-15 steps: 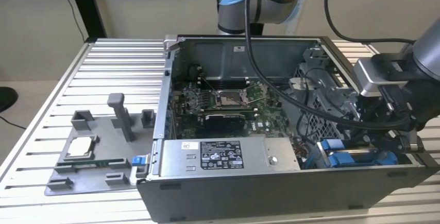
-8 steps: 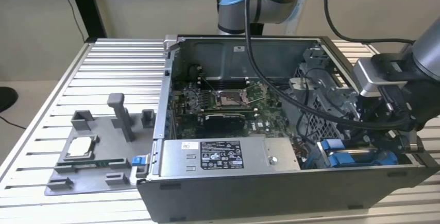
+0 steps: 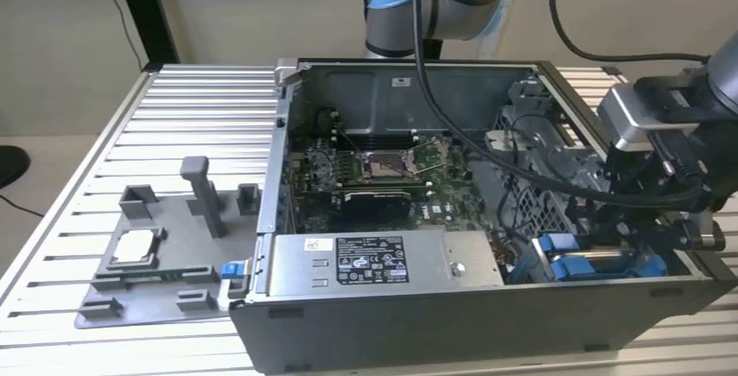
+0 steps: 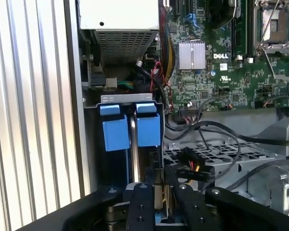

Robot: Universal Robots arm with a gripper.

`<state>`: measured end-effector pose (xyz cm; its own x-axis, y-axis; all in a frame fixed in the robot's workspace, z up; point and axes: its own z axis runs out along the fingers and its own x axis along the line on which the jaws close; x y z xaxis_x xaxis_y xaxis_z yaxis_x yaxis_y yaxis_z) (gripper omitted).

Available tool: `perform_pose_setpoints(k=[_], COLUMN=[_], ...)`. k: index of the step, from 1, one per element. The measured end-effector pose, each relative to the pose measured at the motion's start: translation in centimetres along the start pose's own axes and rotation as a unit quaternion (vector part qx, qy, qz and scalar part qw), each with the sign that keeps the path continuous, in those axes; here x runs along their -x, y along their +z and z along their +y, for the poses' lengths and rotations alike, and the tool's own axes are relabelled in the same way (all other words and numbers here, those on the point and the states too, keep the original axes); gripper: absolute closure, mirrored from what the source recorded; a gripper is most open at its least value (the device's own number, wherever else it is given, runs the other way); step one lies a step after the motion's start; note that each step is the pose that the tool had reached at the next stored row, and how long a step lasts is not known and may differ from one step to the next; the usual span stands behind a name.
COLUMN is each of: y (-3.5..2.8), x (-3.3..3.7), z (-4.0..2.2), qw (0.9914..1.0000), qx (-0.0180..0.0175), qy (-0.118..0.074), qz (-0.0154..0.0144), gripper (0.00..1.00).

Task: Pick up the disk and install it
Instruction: 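Insert the second disk wire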

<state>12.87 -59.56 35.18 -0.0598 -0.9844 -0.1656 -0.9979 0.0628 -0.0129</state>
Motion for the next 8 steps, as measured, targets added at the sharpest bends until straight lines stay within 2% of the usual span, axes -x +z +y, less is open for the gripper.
perform_pose_setpoints(k=[8], y=[-2.91], x=[0.49], z=[-0.04], qw=[1.00000], qx=[0.0000], qy=[0.000], qz=[0.0001], gripper=[0.00])
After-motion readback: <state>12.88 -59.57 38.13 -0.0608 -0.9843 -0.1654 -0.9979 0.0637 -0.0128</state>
